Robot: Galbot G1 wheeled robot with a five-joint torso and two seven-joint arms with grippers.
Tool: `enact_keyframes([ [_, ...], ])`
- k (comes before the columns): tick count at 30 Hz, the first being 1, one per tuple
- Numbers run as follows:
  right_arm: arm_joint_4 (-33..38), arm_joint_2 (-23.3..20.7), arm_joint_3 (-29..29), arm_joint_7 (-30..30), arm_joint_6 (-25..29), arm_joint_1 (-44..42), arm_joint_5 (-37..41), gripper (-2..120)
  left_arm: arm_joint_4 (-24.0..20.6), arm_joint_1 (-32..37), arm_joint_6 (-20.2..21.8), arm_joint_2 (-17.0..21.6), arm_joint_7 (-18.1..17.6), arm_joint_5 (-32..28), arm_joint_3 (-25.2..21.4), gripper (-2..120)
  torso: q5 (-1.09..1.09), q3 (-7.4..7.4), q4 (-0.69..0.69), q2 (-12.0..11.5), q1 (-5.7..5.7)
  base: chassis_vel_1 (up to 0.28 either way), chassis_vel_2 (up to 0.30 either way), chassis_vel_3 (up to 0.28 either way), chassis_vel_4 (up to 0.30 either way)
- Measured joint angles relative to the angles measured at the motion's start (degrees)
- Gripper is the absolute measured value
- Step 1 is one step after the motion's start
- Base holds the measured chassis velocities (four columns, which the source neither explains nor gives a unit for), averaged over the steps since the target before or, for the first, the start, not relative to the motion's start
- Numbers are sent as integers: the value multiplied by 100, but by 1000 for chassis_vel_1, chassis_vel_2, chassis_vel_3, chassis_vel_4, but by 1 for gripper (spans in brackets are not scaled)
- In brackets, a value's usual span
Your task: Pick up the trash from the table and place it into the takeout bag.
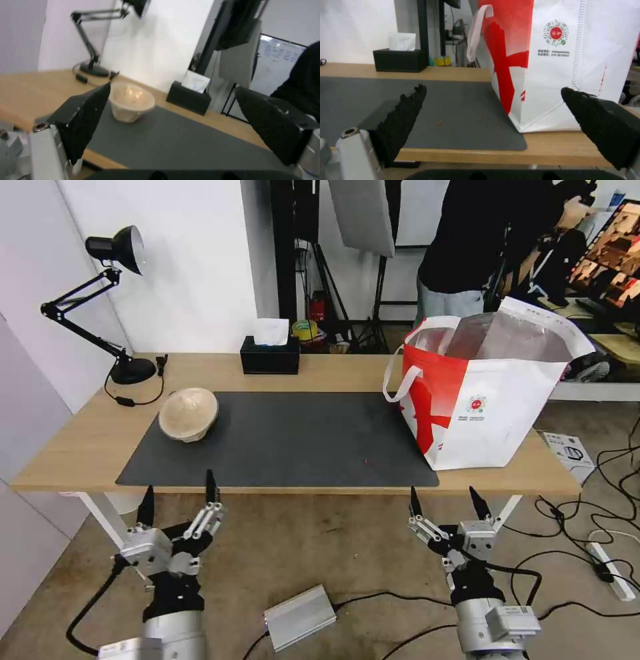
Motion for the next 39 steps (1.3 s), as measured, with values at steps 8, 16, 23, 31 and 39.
enact_keyframes([
  [8, 0, 0, 0, 1, 2, 0, 0, 100, -168, -174, 497, 186, -376, -1125, -201, 100, 0, 0, 0, 0, 0, 0, 0, 0, 0],
  [16, 0, 0, 0, 1, 2, -1, 1, 100, -284, -516, 911, 388, -787, -2307, -539, 100, 0, 0, 0, 0, 0, 0, 0, 0, 0],
  [23, 0, 0, 0, 1, 2, -1, 0, 100, -284, -814, 1090, 776, -1005, -3293, -821, 100, 0, 0, 0, 0, 0, 0, 0, 0, 0],
  [31, 0, 0, 0, 1, 2, 0, 1, 100, -188, -1332, 1204, 1238, -1306, -4337, -1079, 100, 0, 0, -1, 0, 0, 0, 0, 0, 0],
  [39, 0, 0, 0, 1, 2, -1, 1, 100, -9, -1714, 1303, 1508, -1569, -4958, -1149, 100, 0, 0, 0, 0, 0, 0, 0, 0, 0],
])
